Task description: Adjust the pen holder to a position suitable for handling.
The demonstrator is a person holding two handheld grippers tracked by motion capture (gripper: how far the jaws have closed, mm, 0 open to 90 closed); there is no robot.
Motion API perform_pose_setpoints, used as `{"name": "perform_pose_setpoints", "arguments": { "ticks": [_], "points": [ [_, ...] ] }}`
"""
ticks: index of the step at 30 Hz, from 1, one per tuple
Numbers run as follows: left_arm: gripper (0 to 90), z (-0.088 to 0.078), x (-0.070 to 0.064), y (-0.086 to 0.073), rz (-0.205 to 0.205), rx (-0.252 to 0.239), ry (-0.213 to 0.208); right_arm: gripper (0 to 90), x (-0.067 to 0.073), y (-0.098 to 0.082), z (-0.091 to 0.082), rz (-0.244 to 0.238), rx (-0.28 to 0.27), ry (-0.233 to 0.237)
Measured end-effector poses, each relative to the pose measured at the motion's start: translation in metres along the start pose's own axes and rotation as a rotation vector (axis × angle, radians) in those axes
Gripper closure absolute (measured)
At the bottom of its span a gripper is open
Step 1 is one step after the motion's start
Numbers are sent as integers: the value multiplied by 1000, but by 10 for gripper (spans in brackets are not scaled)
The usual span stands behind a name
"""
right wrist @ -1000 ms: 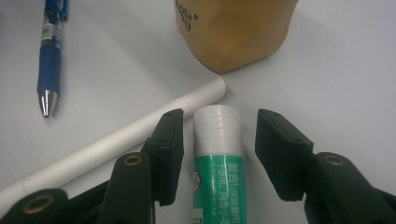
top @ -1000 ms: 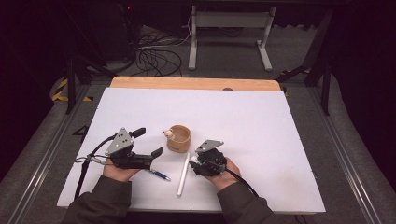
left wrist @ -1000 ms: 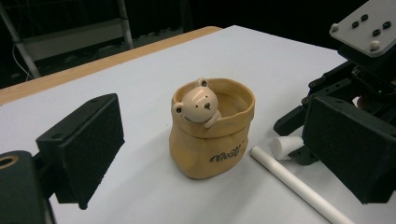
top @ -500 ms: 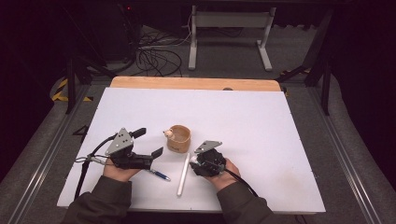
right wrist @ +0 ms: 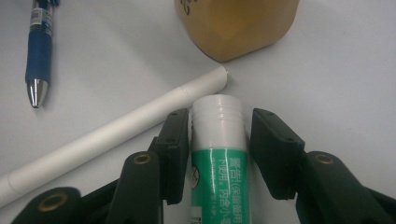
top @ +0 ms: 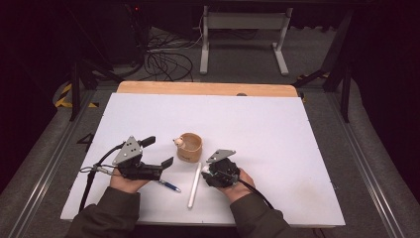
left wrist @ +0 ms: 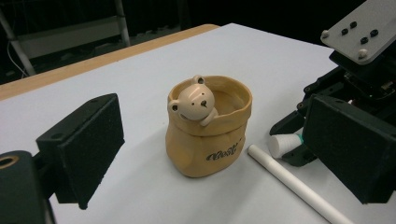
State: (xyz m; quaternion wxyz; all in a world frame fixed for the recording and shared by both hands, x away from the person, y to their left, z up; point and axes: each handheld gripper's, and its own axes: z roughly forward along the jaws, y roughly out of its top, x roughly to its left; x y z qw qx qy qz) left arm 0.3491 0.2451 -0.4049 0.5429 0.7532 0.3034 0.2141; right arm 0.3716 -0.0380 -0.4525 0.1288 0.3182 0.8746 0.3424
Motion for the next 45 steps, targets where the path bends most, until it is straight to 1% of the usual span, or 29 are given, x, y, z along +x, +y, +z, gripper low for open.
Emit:
{"name": "perform_pose_setpoints", "arguments": {
  "ticks": [13,14,15,21,24,25,27,30,36,38,40,42,45],
  "points": [
    [64,1,-1,0,-1,2,-3,630,-1,0,0,6,1,-1],
    [64,1,0,0,8,4,-1,632,-1,0,0,3,5,-2],
    [64,1,-1,0,3,4,-4,635,-1,0,0,4,3,-2],
    [66,2,-2,-1,3,5,-8,652,0,0,0,-2,0,-3],
    [66,2,-3,-1,1,5,-14,652,0,0,0,-13,-3,-2],
    [67,3,-3,-1,4,6,-15,653,0,0,-1,-10,-5,-5],
    [67,3,-4,-1,10,7,-16,653,0,0,-1,-20,-9,-6],
    [67,4,-5,-1,6,11,-21,653,1,1,-4,-18,-38,-2],
    [68,5,-7,-1,16,12,-30,654,-2,3,-16,-11,-129,-5],
    [68,7,-10,-1,11,16,-40,654,-3,4,-21,-5,-162,-4],
    [67,8,-11,-1,26,21,-41,654,-4,4,-26,3,-200,-5],
    [67,10,-13,-1,22,20,-49,654,-5,5,-30,9,-228,2],
    [67,11,-16,0,34,22,-59,654,-6,5,-35,12,-272,7]
  ]
}}
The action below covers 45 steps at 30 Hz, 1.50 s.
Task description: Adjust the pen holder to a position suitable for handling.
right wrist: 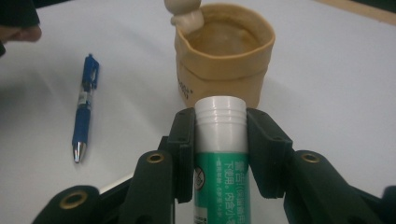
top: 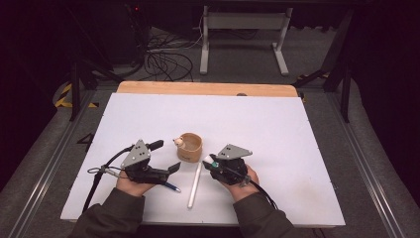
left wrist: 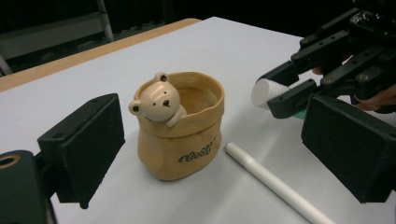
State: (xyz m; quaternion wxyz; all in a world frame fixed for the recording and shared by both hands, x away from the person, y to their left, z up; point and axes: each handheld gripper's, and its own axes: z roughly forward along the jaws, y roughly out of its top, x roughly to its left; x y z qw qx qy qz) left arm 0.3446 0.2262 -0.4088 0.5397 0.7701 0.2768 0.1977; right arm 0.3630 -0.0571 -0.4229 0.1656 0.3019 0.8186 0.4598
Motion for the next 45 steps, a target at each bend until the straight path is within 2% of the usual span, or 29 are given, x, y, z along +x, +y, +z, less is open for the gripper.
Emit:
{"name": "perform_pose_setpoints", "arguments": {
  "ticks": [8,16,31,36,45],
  "points": [
    [71,7,-12,1,23,-1,-42,654,2,4,-9,-19,-91,15],
    [71,15,-23,0,35,0,-70,654,1,8,-16,-10,-146,25],
    [80,22,-35,-1,26,-12,-112,654,7,13,-26,-57,-266,60],
    [81,24,-37,0,35,-10,-114,654,11,13,-27,-86,-286,75],
    [82,27,-43,0,38,-7,-123,654,14,14,-30,-93,-308,80]
  ]
}}
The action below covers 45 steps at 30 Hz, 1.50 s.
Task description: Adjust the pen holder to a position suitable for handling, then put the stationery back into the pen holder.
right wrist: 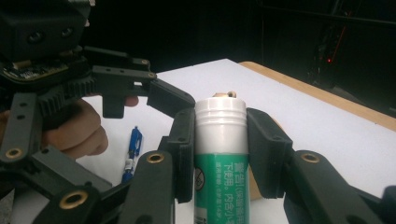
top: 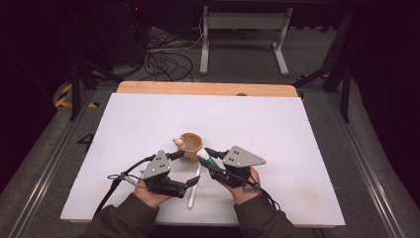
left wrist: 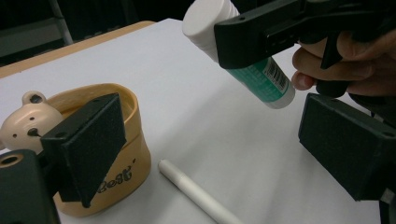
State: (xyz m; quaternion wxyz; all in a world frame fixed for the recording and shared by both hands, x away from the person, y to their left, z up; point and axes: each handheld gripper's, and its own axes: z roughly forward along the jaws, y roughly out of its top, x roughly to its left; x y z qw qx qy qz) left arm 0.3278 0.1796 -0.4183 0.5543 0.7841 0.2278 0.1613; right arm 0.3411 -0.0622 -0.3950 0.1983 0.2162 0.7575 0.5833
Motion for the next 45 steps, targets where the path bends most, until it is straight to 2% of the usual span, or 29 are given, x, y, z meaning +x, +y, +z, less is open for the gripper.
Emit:
{"name": "perform_pose_setpoints", "arguments": {
  "ticks": [9,15,26,33,34,39,45],
  "points": [
    [82,4,-4,0,9,5,-10,653,2,2,-3,16,-43,19],
    [90,5,-5,-1,6,-3,-13,653,4,2,-1,5,-72,44],
    [122,8,-8,-1,-23,-31,-32,653,7,2,-2,19,-120,66],
    [147,8,-10,0,-28,-44,-46,653,10,1,-2,31,-152,75],
    [151,8,-11,0,-39,-51,-51,653,11,1,-2,30,-156,76],
    [167,10,-14,1,-42,-61,-64,653,16,1,-1,25,-173,84],
    [202,10,-15,1,-45,-63,-60,653,20,0,2,23,-178,94]
  ]
}}
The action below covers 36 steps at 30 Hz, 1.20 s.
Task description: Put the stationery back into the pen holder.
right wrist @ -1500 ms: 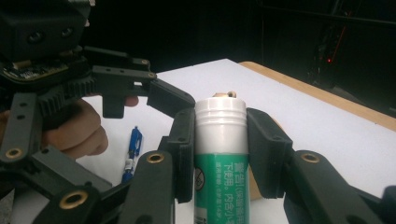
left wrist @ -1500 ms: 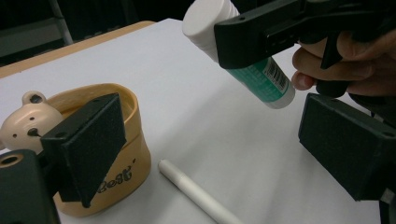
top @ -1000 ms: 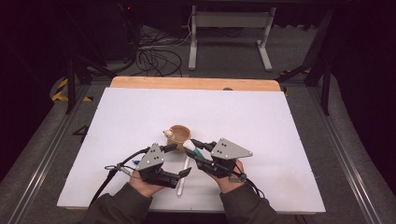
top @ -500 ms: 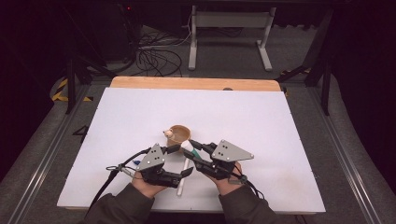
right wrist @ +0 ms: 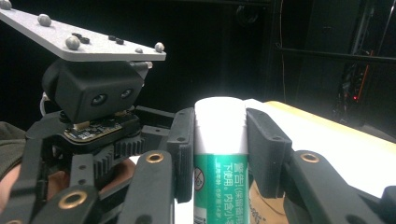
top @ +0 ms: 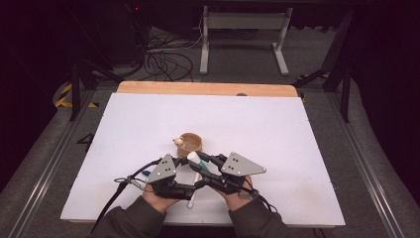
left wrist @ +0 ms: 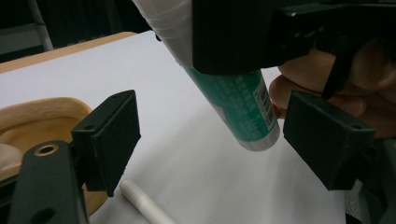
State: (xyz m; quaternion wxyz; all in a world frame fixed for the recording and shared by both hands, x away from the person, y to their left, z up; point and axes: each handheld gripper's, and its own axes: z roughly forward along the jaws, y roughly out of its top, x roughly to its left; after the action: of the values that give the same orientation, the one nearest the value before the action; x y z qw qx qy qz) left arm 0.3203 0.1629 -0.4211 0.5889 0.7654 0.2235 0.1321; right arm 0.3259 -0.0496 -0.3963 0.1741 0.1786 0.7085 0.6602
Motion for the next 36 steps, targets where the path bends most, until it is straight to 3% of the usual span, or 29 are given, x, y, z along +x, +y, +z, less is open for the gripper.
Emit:
{"name": "perform_pose_setpoints", "arguments": {
  "ticks": [10,24,30,36],
  "points": [
    [273,-3,0,0,-18,-22,20,653,8,-3,5,-7,-20,13],
    [508,-5,2,-1,-14,-9,27,653,6,0,1,-15,-39,-12],
    [641,-4,3,-1,4,26,47,651,4,0,0,-22,-21,-27],
    [653,-3,5,0,-8,67,50,651,2,-1,1,-19,3,-28]
  ]
}}
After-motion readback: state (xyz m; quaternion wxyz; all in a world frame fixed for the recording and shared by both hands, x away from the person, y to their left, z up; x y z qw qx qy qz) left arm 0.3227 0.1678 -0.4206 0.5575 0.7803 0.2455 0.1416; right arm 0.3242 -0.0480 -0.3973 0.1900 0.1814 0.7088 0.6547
